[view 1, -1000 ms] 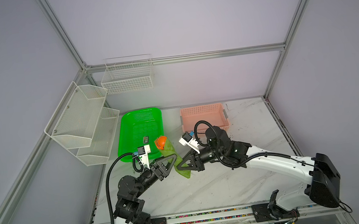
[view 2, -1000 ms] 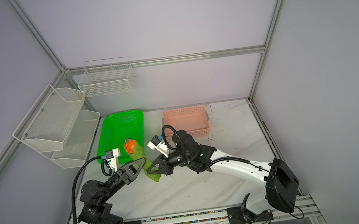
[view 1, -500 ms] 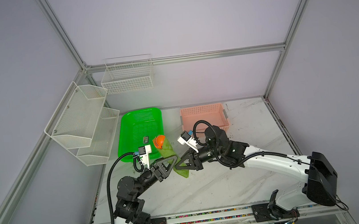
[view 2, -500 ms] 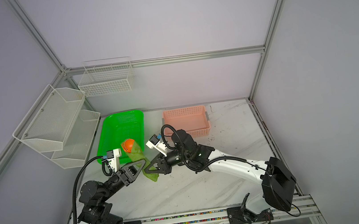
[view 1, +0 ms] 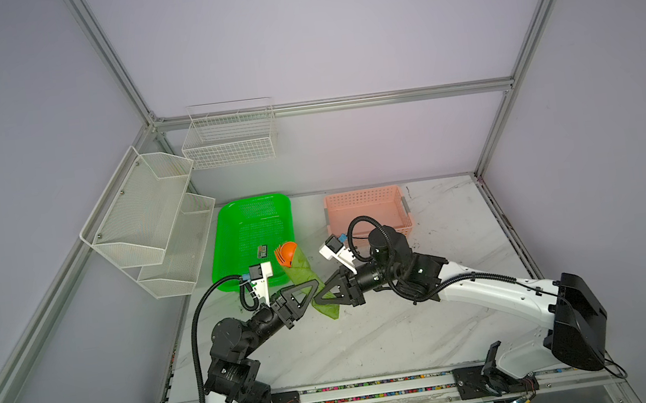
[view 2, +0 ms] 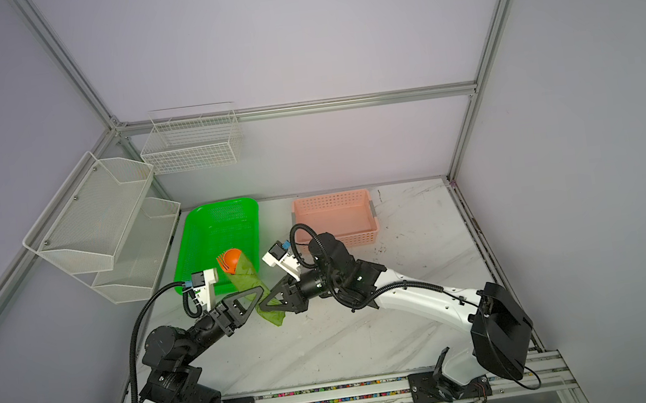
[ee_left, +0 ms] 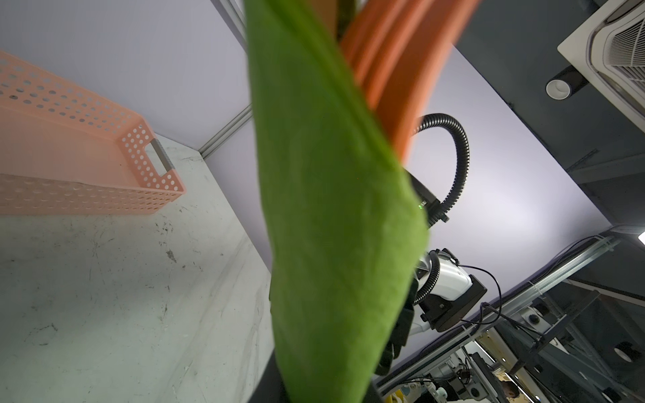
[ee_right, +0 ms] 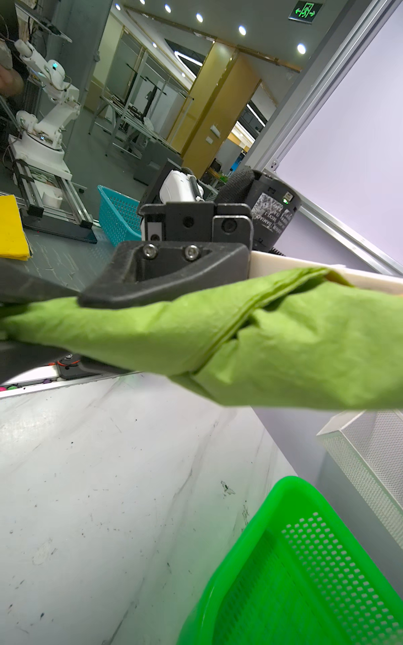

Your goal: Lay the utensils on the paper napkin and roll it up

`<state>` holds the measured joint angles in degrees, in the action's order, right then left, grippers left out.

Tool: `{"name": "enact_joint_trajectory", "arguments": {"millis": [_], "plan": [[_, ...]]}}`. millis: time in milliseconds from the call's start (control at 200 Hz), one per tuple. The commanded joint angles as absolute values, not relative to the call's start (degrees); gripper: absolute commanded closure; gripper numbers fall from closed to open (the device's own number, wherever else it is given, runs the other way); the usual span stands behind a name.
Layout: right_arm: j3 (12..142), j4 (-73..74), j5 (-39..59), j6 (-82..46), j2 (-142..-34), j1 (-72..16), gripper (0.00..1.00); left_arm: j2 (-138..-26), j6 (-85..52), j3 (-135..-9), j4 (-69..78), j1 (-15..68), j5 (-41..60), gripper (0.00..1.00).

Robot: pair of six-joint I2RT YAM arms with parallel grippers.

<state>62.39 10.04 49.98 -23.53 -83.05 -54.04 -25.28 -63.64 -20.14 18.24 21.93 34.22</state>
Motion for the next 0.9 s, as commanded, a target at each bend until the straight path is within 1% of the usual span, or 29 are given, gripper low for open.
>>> {"name": "enact_joint_trajectory", "arguments": {"millis": [0, 5, 10, 20, 55, 120, 180, 255, 315, 330, 385, 480, 680, 720, 750, 780, 805, 840, 895], "plan": [[62.30, 6.69, 49.50, -19.69, -83.86, -53.94, 0.75, -26.93, -61.84, -21.79, 19.17, 21.96, 33.06, 0.89], [62.03, 6.79, 49.66, -19.71, -83.79, -53.89, 0.71, -27.05, -61.81, -21.88, 19.25, 21.92, 33.10, 0.89], [62.03, 6.79, 49.66, -19.71, -83.79, -53.89, 0.71, -27.10, -61.80, -21.97, 19.38, 21.95, 33.16, 0.89], [61.64, 6.98, 49.80, -19.75, -83.74, -53.90, 0.66, -27.32, -61.83, -22.08, 19.41, 21.97, 33.32, 0.90], [60.95, 7.27, 50.28, -19.74, -83.59, -53.91, 0.60, -28.03, -61.70, -22.32, 20.03, 21.97, 33.76, 0.90], [60.32, 7.94, 50.74, -20.03, -83.58, -53.94, 0.58, -29.11, -61.79, -22.42, 21.20, 21.95, 34.31, 0.91], [60.12, 8.72, 51.10, -20.35, -83.71, -53.96, 0.61, -29.58, -62.03, -22.34, 22.05, 21.96, 34.39, 0.91], [60.19, 10.02, 52.42, -20.86, -84.35, -53.96, 0.61, -29.79, -62.23, -22.26, 22.83, 21.97, 34.37, 0.92], [60.53, 10.28, 52.91, -20.81, -85.16, -53.90, 0.65, -29.65, -62.15, -22.44, 22.63, 21.97, 34.37, 0.92], [60.55, 10.28, 52.91, -20.78, -85.24, -53.98, 0.68, -29.62, -62.14, -22.46, 22.53, 21.97, 34.37, 0.92], [60.78, 10.11, 52.92, -20.65, -85.60, -53.91, 0.82, -29.24, -61.90, -22.72, 21.96, 21.95, 34.31, 0.92], [60.74, 9.98, 52.82, -20.57, -85.94, -53.94, 1.00, -28.27, -61.14, -22.94, 20.32, 21.97, 33.95, 0.92], [60.34, 9.67, 52.88, -20.60, -85.32, -53.96, 1.00, -27.50, -60.47, -23.07, 19.39, 21.86, 33.40, 0.92], [60.25, 9.67, 52.91, -20.70, -85.27, -53.89, 0.78, -27.67, -60.42, -23.13, 19.55, 21.88, 33.40, 0.92], [60.12, 9.79, 53.21, -20.71, -85.38, -53.96, 0.68, -27.85, -60.43, -23.22, 19.70, 21.88, 33.40, 0.92], [59.95, 10.33, 54.05, -20.96, -85.58, -53.92, 0.62, -28.07, -60.32, -23.25, 19.92, 21.88, 33.46, 0.92], [59.82, 10.96, 54.85, -21.48, -85.84, -53.96, 0.59, -28.20, -60.29, -23.34, 19.96, 21.88, 33.38, 0.93], [59.63, 11.62, 55.87, -22.08, -86.25, -54.03, 0.56, -28.45, -60.23, -23.42, 20.12, 21.88, 33.45, 0.93], [59.42, 11.46, 56.42, -22.09, -86.73, -54.05, 0.55, -28.73, -60.05, -23.63, 20.13, 21.87, 33.42, 0.93]]}}
